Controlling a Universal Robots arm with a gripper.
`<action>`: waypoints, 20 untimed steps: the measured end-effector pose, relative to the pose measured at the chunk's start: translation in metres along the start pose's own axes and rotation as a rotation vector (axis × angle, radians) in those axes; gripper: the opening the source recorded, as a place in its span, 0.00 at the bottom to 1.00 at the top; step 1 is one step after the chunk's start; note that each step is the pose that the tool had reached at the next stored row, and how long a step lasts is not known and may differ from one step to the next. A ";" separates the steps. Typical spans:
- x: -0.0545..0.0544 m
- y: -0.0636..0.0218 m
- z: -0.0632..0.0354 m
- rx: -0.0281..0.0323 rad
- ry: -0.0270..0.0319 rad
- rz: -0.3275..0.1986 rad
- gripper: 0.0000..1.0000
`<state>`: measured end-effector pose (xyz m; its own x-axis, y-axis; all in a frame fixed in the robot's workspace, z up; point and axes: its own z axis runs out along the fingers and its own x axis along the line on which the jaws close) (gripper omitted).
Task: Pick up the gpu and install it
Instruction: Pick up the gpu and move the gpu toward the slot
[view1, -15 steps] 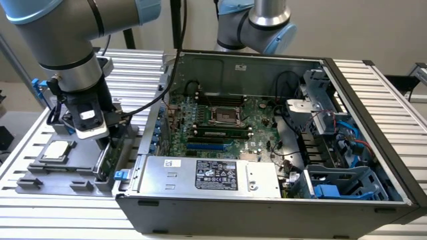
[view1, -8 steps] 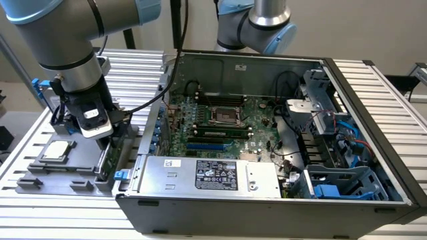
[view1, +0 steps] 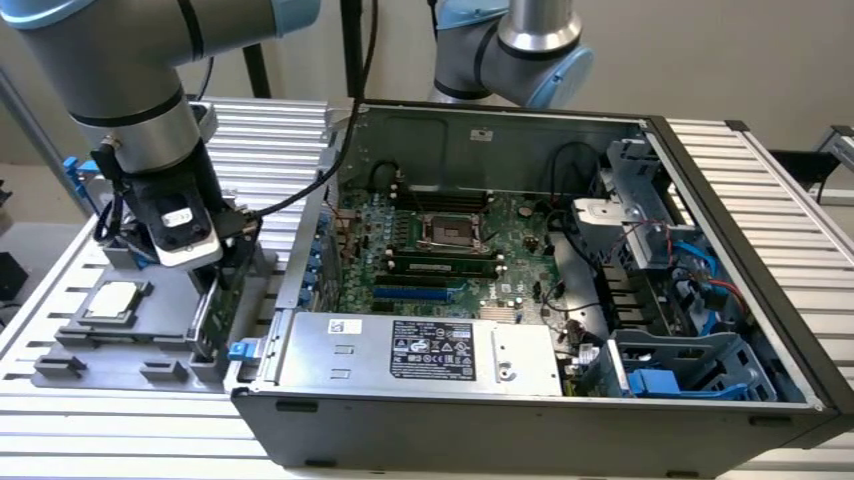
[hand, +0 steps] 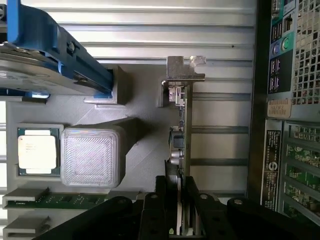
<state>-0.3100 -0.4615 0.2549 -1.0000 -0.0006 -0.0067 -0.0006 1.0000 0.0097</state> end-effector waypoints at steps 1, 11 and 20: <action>0.000 0.0000 -0.0043 0.0000 0.0001 0.000 0.26; 0.000 0.0005 -0.0497 0.0000 0.0000 0.000 0.26; -0.001 0.0009 -0.0906 -0.0001 0.0000 -0.003 0.26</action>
<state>-0.3093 -0.4615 0.3456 -1.0000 -0.0033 -0.0067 -0.0034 0.9999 0.0097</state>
